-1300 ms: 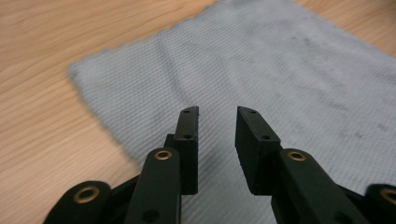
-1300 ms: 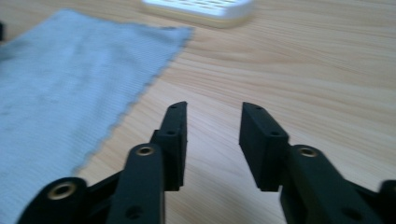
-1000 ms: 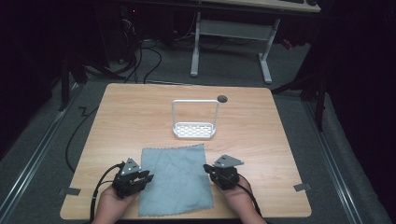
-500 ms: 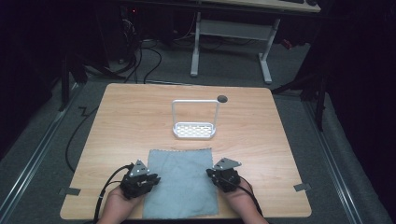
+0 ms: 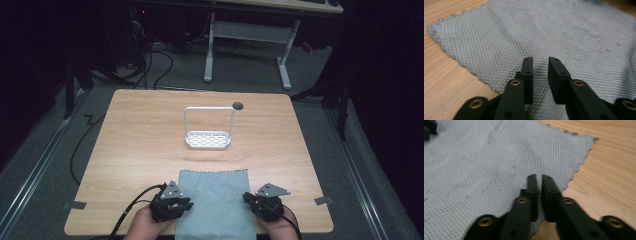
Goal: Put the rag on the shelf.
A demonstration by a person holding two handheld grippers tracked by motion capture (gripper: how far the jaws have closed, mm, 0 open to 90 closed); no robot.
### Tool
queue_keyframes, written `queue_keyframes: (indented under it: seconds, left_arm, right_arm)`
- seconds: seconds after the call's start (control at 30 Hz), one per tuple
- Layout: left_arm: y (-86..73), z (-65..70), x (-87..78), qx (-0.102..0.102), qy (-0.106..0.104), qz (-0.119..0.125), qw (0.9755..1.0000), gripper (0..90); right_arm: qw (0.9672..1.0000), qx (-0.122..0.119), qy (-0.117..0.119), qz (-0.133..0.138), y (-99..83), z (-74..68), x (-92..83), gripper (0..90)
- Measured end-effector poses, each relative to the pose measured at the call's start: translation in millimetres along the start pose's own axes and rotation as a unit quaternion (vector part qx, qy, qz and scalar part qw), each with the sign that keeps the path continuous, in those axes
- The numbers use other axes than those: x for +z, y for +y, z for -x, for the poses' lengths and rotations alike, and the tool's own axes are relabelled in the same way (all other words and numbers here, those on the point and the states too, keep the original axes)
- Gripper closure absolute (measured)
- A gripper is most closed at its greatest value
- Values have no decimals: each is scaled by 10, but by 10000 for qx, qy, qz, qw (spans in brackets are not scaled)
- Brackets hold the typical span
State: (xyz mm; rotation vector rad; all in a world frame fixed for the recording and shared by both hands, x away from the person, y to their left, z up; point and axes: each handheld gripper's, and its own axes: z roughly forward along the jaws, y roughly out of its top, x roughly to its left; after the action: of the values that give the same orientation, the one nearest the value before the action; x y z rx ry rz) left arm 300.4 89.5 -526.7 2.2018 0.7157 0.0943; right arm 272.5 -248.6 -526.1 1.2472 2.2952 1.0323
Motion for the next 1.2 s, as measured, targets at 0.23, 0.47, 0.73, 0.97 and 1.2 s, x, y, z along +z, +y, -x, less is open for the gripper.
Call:
queue_keyframes:
  seconds: [0.23, 0.47, 0.73, 0.97, 1.2]
  left_arm:
    - [46, -293, -86, -488, 744, 454, 9950, 549]
    - [224, -586, 98, -986, 1073, 309, 9888, 518]
    - [274, -589, 215, -1123, 1121, 394, 9865, 685]
    - [257, -524, 263, -816, 1191, 457, 9885, 848]
    - [248, -528, 259, -751, 1118, 459, 9898, 885]
  right_arm:
    - [9977, 397, -209, 508, 18, 165, -122, 678]
    - [9976, 363, -239, 535, 14, 187, -127, 668]
    - [9977, 337, -218, 540, -5, 196, -111, 635]
    - [9976, 416, -227, 511, 43, 183, -33, 606]
    - [9970, 479, -494, 367, 379, 270, 246, 563]
